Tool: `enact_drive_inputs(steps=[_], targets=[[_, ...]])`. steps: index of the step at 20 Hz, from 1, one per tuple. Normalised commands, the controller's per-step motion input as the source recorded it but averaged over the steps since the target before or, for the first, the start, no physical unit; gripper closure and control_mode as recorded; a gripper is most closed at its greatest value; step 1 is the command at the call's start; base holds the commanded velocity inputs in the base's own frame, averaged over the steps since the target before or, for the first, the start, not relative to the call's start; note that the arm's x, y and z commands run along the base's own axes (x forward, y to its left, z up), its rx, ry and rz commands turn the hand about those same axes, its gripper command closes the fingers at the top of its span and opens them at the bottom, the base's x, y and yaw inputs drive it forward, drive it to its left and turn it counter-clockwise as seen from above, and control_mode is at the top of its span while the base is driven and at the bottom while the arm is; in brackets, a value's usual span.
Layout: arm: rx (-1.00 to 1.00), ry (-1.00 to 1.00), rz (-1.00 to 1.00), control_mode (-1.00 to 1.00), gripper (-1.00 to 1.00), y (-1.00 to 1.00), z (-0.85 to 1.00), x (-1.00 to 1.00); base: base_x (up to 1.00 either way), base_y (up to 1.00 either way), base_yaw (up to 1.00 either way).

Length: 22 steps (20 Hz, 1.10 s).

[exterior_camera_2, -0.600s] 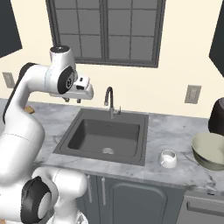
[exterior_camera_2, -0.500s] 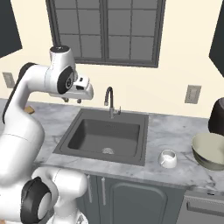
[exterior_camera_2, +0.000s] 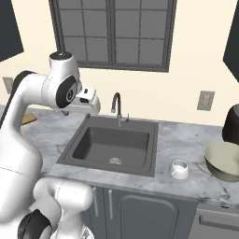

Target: Pick the mug and place it in the sink. Pick the bowl and place it in the open cabinet and then close the cabinet.

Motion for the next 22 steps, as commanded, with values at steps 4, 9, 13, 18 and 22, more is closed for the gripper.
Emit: enact_drive_inputs(steps=[4,9,13,18,22], targets=[[0.00,0.00,-0.05,-1.00,-1.00,-0.35,0.00,-0.48,0.00,0.00,0.00],[0.00,0.02,-0.06,-1.00,-1.00,-0.42,-0.05,-0.40,0.00,0.00,0.00],[0.00,0.00,-0.11,-1.00,-1.00,-0.38,-0.04,-0.28,0.00,0.00,0.00],[0.00,0.00,-0.11,-1.00,-1.00,-0.34,-0.19,-0.27,0.00,0.00,0.00],[0.00,0.00,-0.11,-1.00,-1.00,-0.35,-0.33,-0.28,0.00,0.00,0.00]])
